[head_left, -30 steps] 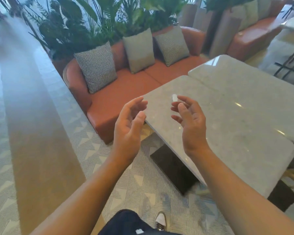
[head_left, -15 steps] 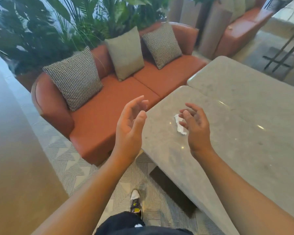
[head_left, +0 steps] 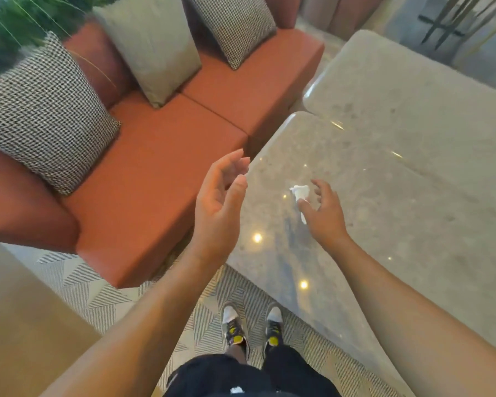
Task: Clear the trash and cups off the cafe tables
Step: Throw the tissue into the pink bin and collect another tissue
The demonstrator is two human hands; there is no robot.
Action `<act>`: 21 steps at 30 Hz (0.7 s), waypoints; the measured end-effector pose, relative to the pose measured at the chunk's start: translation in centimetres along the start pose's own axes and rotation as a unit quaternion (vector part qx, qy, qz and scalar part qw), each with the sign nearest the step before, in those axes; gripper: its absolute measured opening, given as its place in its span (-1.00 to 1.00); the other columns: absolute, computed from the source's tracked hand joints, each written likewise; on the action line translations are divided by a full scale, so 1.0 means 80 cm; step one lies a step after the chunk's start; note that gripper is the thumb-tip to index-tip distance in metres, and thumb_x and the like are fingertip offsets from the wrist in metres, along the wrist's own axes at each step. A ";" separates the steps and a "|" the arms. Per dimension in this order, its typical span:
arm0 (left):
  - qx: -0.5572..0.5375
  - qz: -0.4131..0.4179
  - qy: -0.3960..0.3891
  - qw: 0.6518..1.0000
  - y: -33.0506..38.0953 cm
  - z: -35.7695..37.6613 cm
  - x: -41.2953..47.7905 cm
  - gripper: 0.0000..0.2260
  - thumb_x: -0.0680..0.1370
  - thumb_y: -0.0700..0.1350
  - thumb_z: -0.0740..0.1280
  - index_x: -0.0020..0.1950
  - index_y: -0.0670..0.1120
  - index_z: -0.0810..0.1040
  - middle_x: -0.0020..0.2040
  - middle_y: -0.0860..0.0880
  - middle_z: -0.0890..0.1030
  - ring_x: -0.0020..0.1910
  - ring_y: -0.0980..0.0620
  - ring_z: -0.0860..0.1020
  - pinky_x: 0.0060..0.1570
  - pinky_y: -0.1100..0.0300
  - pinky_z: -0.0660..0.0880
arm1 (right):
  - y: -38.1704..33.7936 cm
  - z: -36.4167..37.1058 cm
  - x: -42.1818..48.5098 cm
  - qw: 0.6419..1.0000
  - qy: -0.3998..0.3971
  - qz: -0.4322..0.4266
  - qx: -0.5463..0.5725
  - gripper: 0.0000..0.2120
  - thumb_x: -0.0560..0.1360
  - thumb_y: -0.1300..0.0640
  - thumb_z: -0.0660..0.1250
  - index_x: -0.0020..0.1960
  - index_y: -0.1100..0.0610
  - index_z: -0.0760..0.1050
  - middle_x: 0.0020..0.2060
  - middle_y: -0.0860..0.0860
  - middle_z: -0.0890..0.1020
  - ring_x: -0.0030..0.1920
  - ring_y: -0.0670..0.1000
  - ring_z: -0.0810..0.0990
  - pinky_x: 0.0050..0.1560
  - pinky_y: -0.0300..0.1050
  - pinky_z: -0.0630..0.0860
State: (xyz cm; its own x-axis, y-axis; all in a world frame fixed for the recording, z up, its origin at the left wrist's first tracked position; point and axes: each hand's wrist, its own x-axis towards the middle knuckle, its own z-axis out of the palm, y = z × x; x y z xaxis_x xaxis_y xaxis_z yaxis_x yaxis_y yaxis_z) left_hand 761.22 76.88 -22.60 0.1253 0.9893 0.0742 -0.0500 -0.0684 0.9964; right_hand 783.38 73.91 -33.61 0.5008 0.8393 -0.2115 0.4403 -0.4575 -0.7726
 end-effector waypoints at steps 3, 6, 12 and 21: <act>0.006 -0.022 -0.011 1.000 -0.028 0.014 0.018 -0.63 0.59 0.06 0.25 0.38 0.04 0.51 0.22 0.09 0.64 0.28 0.11 0.60 0.33 -0.13 0.57 | 0.027 0.022 0.034 0.986 -0.080 0.020 -0.147 -0.38 0.59 0.09 0.39 0.60 -0.04 0.28 0.35 0.20 0.40 0.36 0.27 0.43 0.39 0.16 0.44; -0.004 -0.040 -0.016 0.999 -0.056 0.025 0.024 -0.66 0.59 0.04 0.26 0.36 0.05 0.52 0.24 0.00 0.64 0.30 0.06 0.59 0.35 -0.18 0.54 | 0.048 0.038 0.062 0.959 -0.134 0.043 -0.246 -0.31 0.57 0.10 0.35 0.63 -0.13 0.17 0.37 0.21 0.35 0.34 0.34 0.40 0.33 0.23 0.47; -0.002 -0.078 -0.011 0.997 -0.092 0.032 0.023 -0.70 0.60 0.07 0.27 0.33 0.14 0.53 0.26 0.03 0.64 0.33 0.05 0.59 0.36 -0.16 0.54 | 0.084 0.058 0.080 0.933 -0.166 0.069 -0.312 -0.29 0.60 0.09 0.33 0.64 -0.12 0.08 0.33 0.22 0.31 0.32 0.33 0.40 0.22 0.18 0.47; 0.002 -0.067 0.034 0.997 -0.081 0.008 0.013 -0.71 0.60 0.05 0.28 0.32 0.19 0.56 0.27 0.06 0.65 0.33 0.09 0.59 0.28 0.08 0.57 | 0.076 0.081 0.068 0.949 -0.172 -0.021 -0.263 -0.62 0.59 0.30 0.27 0.40 0.21 0.49 0.15 0.28 0.47 0.13 0.34 0.58 0.11 0.06 0.53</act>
State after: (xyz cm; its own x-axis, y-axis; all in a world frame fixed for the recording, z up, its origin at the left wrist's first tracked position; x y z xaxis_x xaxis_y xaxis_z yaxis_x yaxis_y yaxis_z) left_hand 762.32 78.26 -28.99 0.0631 0.9961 -0.0621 -0.0325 0.0643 0.9974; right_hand 784.00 77.61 -43.36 0.2404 0.8652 -0.4400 0.8108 -0.4282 -0.3991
